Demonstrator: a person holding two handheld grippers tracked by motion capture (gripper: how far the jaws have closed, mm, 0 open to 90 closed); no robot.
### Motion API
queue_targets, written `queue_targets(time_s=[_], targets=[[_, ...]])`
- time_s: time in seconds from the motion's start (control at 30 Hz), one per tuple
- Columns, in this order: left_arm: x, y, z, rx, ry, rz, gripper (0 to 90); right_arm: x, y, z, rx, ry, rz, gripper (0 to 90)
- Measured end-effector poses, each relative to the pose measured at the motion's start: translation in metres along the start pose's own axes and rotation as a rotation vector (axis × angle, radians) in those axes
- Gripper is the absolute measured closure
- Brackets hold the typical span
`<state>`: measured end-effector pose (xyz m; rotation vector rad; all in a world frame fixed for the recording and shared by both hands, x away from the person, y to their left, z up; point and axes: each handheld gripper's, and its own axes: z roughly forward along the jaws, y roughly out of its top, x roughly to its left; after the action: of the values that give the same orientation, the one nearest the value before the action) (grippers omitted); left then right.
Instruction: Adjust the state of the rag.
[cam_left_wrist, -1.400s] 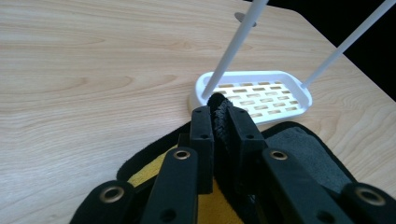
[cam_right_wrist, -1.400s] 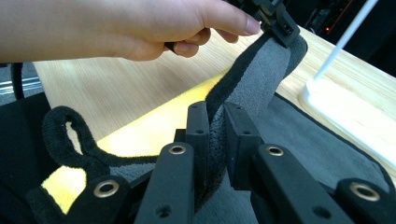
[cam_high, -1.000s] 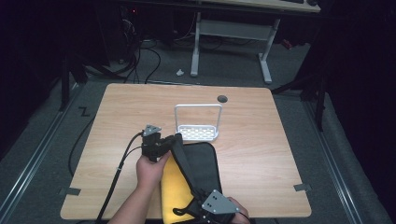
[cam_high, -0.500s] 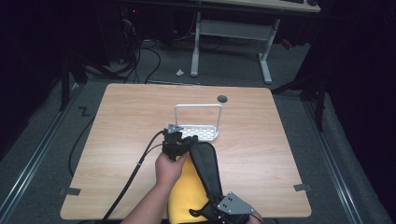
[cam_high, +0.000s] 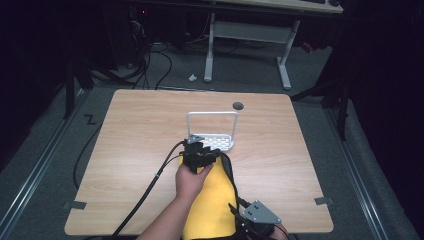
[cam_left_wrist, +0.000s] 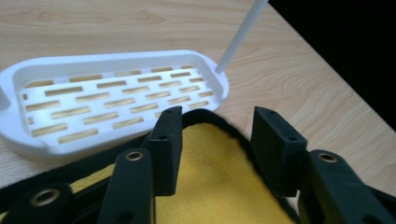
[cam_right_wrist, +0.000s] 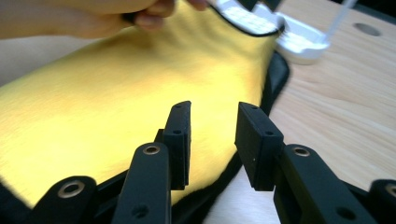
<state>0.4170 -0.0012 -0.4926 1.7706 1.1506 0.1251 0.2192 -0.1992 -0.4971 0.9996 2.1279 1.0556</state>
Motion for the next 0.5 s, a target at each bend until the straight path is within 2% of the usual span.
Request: queue_targets(time_s=[0.13,0.3,0.5], targets=[[-0.001,0.000,-0.007,-0.005,-0.006,0.019,50.8,-0.009,-0.001,-0.002,-0.004,-0.020,0.031,67.0],[0.005,-0.006,-0.021,0.004,0.010,0.059,53.4,-0.015,-0.002,-0.001,-0.012,-0.026,0.037,68.0],[0.019,-0.026,-0.047,0.038,0.022,0.106,65.6,-0.016,-0.002,0.003,0.003,-0.011,0.038,69.8]])
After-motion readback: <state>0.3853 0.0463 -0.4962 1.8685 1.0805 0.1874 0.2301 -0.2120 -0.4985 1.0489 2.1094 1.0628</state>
